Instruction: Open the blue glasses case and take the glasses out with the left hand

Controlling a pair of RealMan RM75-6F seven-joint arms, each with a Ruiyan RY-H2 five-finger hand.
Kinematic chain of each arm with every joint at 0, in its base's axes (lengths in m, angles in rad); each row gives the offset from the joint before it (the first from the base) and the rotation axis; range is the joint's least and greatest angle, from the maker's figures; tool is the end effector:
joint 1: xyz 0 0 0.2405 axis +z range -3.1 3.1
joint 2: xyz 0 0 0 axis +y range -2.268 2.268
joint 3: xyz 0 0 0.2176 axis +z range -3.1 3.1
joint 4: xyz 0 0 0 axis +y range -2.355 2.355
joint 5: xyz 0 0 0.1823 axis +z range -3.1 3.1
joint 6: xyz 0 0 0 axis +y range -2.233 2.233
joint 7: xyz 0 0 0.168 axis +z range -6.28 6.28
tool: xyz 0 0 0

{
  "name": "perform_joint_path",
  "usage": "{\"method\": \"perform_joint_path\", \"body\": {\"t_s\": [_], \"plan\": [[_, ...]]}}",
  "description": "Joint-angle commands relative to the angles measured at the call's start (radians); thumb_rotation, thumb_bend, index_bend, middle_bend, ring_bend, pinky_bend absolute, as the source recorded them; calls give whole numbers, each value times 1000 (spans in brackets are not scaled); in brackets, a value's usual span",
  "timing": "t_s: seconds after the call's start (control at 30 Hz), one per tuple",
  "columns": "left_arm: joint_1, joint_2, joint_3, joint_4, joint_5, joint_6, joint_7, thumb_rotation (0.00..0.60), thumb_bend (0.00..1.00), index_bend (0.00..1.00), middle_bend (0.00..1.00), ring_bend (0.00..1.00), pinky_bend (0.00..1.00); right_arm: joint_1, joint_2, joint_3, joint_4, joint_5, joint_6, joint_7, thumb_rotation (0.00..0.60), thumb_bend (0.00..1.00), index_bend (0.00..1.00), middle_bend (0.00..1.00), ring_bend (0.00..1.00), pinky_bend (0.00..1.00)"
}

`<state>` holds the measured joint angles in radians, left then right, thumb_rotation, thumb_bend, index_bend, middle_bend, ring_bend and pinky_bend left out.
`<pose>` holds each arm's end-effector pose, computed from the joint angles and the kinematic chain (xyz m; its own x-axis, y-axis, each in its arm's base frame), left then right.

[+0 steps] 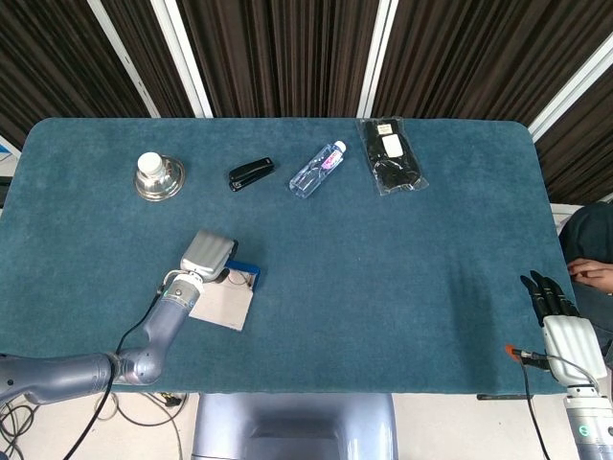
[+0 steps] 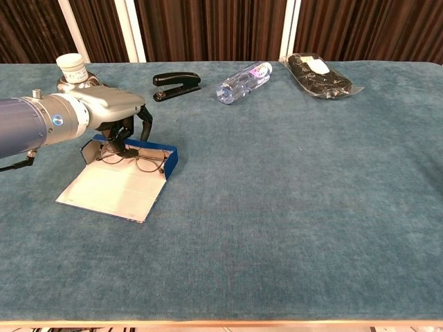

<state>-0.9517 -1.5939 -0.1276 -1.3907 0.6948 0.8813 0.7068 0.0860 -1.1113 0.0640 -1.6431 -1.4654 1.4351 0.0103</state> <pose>-0.1150 0.3618 -0.0219 0.6714 0.3150 0.6709 0.7391 -0.3512 -0.5748 -0.2674 -0.2021 0.1636 0.3590 -0.0394 0.9325 -0.9327 0.0211 0.3600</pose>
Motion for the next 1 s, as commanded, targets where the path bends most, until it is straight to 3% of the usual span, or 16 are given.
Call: {"method": "perform_joint_path", "body": {"t_s": [0.03,0.67,1.0], "plan": [[0,1,-2,-2,3,6,-6,600,312,520,887,802,869,0,0,0,0,0,0,0,600,138,0,0,0,232],[-1,48,-6,-70,63,62,-10,600,382,549,889,804,870,-1,1,0,-2,0,1,4,600,142,0,0,0,232],[13,24,32,-65,172,197,69,600,387,555,890,804,872,-1,3,0,-7,3,-3,10,600,142,0,0,0,232]]}}
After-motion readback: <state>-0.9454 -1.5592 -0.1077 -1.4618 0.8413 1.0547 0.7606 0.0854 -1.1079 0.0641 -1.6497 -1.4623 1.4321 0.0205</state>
